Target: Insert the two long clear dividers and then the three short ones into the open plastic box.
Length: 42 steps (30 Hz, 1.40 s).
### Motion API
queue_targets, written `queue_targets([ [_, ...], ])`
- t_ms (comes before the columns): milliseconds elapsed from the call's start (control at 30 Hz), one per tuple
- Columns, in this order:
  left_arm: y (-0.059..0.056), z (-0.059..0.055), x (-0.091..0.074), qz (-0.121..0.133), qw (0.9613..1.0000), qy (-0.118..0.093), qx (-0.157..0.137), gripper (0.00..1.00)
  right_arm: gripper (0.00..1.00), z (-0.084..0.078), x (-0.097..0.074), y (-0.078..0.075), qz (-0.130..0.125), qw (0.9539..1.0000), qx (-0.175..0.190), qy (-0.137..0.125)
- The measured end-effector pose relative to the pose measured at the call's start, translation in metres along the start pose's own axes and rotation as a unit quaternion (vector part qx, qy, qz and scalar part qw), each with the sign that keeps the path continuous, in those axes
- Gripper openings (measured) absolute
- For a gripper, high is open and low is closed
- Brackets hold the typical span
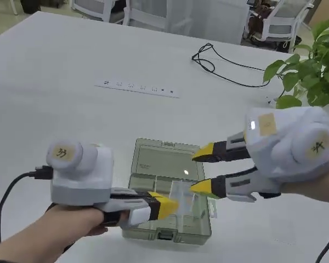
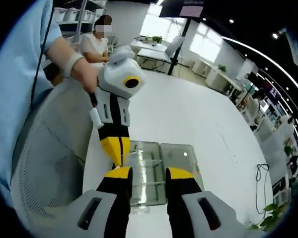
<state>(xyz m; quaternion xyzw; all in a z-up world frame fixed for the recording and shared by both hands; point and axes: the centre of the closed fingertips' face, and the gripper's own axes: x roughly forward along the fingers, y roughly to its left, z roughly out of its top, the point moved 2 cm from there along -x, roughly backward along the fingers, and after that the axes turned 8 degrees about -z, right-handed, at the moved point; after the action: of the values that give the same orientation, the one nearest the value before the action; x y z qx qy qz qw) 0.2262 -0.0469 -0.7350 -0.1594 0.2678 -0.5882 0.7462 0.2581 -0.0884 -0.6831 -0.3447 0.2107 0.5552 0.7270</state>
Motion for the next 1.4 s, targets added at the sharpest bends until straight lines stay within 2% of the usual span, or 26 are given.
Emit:
queue_targets([
  [67,-0.002,-0.002,0.000,-0.007,0.9997,0.010,0.023,0.00,0.20,0.002,-0.001,0.002,0.022,0.9996,0.015,-0.004],
  [100,-0.003,-0.003,0.000,-0.011,0.9994,0.012,0.030,0.00,0.19,0.004,-0.001,0.000,0.026,0.9995,0.015,-0.007],
  [167,-0.005,-0.002,-0.001,-0.015,0.9985,0.015,0.051,0.00,0.18,0.004,-0.002,0.006,0.057,0.9981,0.021,-0.003],
  [200,-0.005,-0.002,-0.001,-0.015,0.9981,0.017,0.057,0.00,0.18,0.005,-0.002,0.006,0.063,0.9978,0.021,-0.003],
  [367,-0.007,-0.003,0.001,-0.024,0.9930,0.039,0.109,0.00,0.16,0.005,-0.001,0.022,0.126,0.9916,0.023,0.013],
  [400,-0.007,-0.003,0.001,-0.024,0.9911,0.045,0.123,0.00,0.15,0.004,0.001,0.023,0.127,0.9916,0.015,0.017],
  [433,-0.007,-0.003,0.002,-0.025,0.9908,0.045,0.125,0.00,0.15,0.003,0.001,0.023,0.131,0.9912,0.012,0.018],
  [533,-0.009,-0.004,0.003,-0.029,0.9859,0.057,0.155,0.00,0.12,-0.001,0.003,0.027,0.153,0.9876,0.006,0.034],
  [733,-0.012,-0.003,0.003,-0.033,0.9841,0.055,0.166,0.00,0.09,-0.008,0.005,0.034,0.179,0.9824,-0.001,0.054],
  [800,-0.014,-0.004,0.004,-0.039,0.9835,0.057,0.167,0.00,0.09,-0.007,0.005,0.033,0.179,0.9826,-0.006,0.050],
  [867,-0.014,-0.004,0.004,-0.039,0.9832,0.057,0.169,0.00,0.07,-0.010,0.005,0.035,0.188,0.9804,-0.002,0.057],
  [1133,-0.016,-0.006,0.003,-0.046,0.9815,0.063,0.175,0.00,0.03,-0.011,0.005,0.040,0.203,0.9771,-0.013,0.063],
  [1400,-0.015,-0.008,0.002,-0.039,0.9835,0.068,0.163,0.00,0.02,-0.011,0.009,0.040,0.204,0.9761,0.000,0.075],
])
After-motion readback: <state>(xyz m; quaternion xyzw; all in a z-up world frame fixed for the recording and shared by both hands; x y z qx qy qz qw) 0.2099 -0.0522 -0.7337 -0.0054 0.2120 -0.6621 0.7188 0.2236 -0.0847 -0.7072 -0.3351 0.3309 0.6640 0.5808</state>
